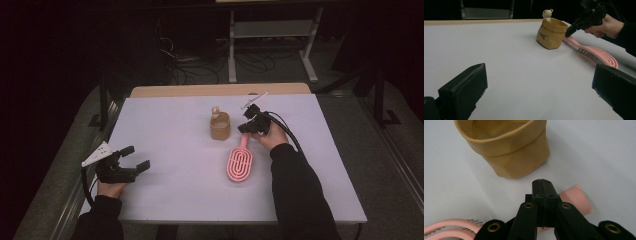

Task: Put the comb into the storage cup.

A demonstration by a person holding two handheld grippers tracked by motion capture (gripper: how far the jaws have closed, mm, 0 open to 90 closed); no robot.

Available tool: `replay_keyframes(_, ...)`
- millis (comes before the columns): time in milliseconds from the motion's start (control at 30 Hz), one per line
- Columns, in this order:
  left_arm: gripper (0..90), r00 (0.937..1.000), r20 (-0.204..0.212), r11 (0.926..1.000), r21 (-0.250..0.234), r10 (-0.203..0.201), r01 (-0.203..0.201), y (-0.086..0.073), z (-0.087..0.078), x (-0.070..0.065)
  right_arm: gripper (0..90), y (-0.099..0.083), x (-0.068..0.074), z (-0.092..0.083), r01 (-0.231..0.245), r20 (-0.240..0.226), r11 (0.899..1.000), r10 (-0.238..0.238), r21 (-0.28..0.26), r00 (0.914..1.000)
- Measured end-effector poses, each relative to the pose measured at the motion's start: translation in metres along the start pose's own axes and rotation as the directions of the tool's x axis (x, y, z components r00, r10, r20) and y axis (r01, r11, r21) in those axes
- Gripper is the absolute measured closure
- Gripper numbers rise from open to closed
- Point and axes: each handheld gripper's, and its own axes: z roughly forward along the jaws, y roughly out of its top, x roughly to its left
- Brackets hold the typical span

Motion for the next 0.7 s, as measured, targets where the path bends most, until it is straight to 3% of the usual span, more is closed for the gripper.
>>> replay_keyframes(467,0.0,1.0,0.0,1.0,0.005,0.0,0.0,-0.0002,0.0005,0.0,88.9,-0.0044,-0.0011,0.0029,-0.006,0.003,0.999,0.006,0.042,1.0)
replay_keyframes(700,0.0,1.0,0.001,1.0,0.005,0.001,-0.001,-0.0003,0.0006,0.0,88.8,-0.0084,-0.0016,0.0036,-0.012,0.001,0.999,0.012,0.038,0.9999)
